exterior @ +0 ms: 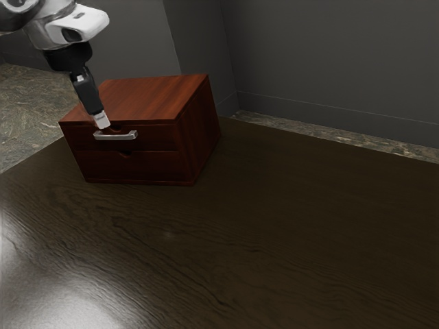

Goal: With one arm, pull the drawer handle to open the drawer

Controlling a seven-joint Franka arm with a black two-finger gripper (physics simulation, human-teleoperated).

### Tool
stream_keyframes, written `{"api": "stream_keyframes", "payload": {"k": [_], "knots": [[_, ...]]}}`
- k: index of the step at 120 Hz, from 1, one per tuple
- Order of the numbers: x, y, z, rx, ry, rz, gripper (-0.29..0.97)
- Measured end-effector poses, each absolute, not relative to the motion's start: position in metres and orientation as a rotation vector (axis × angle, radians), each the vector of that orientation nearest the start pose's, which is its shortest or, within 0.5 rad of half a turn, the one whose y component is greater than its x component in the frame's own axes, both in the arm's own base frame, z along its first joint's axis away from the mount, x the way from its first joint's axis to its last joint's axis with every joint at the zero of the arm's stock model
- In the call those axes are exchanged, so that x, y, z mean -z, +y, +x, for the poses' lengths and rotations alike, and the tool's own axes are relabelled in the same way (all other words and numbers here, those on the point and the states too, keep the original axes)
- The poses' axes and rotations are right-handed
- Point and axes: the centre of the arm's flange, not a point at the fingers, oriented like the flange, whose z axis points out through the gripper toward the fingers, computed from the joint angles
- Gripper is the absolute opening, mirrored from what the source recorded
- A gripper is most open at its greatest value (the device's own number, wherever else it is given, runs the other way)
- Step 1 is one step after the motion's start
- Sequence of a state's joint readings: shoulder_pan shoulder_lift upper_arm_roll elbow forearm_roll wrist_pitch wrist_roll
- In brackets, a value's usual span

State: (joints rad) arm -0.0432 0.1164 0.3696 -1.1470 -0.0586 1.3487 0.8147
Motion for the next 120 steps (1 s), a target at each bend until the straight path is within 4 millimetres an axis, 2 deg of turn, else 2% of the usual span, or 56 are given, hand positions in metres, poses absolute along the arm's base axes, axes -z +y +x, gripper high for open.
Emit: {"api": "stream_keyframes", "payload": {"k": [14, 57, 65, 81, 94, 108, 120], "knots": [[-0.722, 0.141, 0.546, 0.093, 0.842, -2.994, 0.68], [-0.713, 0.143, 0.550, 0.059, 0.897, -2.980, 0.68], [-0.716, 0.148, 0.534, 0.061, 0.902, -2.997, 0.68], [-0.723, 0.171, 0.478, 0.041, 0.936, -2.985, 0.68], [-0.710, 0.195, 0.433, 0.013, 0.942, -2.966, 0.68], [-0.717, 0.201, 0.412, 0.041, 0.938, -2.933, 0.68], [-0.710, 0.205, 0.417, -0.002, 0.962, -2.921, 0.68]]}}
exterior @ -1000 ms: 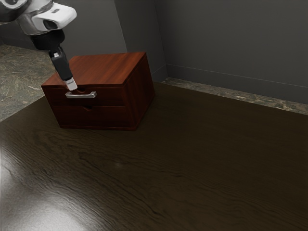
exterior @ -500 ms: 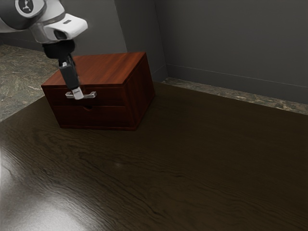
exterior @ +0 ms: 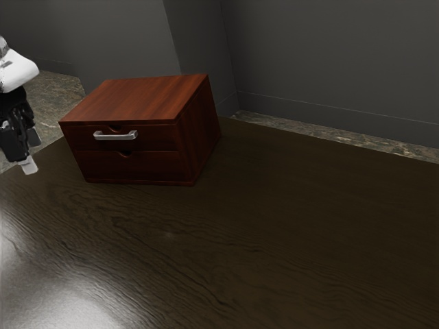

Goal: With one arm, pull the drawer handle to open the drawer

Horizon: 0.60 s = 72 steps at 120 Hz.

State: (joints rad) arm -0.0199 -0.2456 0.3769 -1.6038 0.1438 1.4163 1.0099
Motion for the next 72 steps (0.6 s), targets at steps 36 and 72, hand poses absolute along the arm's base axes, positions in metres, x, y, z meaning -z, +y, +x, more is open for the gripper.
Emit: {"api": "stream_keyframes", "payload": {"k": [36, 72], "knots": [[-0.664, 0.235, 0.485, 0.069, 1.214, -2.776, 0.68], [-0.648, 0.261, 0.560, 0.155, 1.352, -2.637, 0.68]]}}
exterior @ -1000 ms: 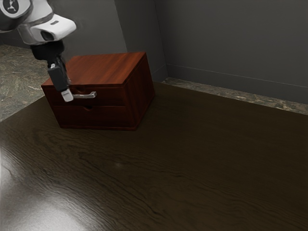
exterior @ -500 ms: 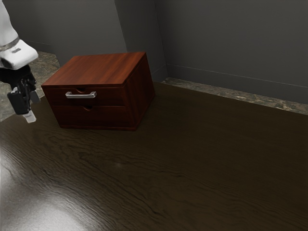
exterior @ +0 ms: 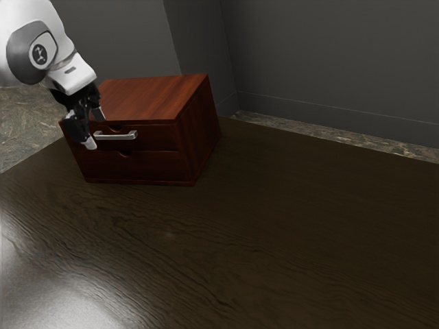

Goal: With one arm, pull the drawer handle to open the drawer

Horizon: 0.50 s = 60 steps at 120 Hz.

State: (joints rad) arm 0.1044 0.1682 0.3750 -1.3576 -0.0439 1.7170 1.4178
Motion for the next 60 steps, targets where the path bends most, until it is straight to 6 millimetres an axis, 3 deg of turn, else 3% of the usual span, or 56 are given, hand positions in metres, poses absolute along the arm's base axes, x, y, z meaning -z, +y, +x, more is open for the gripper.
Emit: {"api": "stream_keyframes", "payload": {"k": [19, 36, 60], "knots": [[-0.636, 0.288, 0.566, 0.268, 1.379, -2.643, 0.64], [-0.632, 0.296, 0.587, 0.336, 1.438, -2.575, 0.48], [-0.633, 0.314, 0.590, 0.447, 1.488, -2.496, 0.30]]}}
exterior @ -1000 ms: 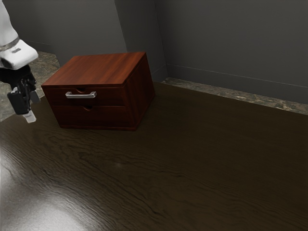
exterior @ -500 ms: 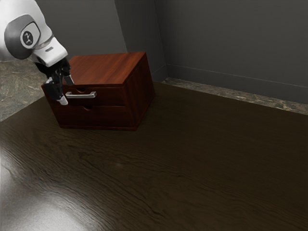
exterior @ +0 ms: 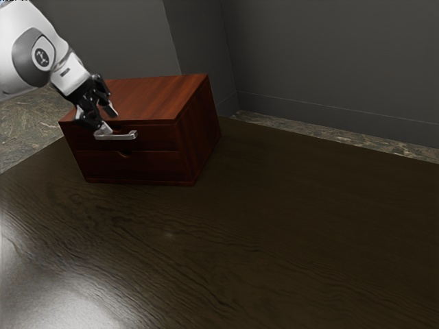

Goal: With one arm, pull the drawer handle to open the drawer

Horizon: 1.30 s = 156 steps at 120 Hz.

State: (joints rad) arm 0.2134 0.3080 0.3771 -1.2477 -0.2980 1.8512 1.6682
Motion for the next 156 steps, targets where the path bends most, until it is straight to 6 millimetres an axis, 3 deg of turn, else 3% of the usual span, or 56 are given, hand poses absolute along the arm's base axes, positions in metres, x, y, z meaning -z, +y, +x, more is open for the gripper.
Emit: {"api": "stream_keyframes", "payload": {"k": [31, 85, 105, 129, 156], "knots": [[-0.621, 0.334, 0.590, 0.463, 1.547, -2.421, 0.24], [-0.573, 0.356, 0.608, 0.429, 1.638, -2.371, 0.21], [-0.560, 0.358, 0.610, 0.422, 1.669, -2.365, 0.11], [-0.552, 0.349, 0.582, 0.449, 1.698, -2.393, -0.06], [-0.571, 0.332, 0.530, 0.478, 1.707, -2.359, -0.11]]}}
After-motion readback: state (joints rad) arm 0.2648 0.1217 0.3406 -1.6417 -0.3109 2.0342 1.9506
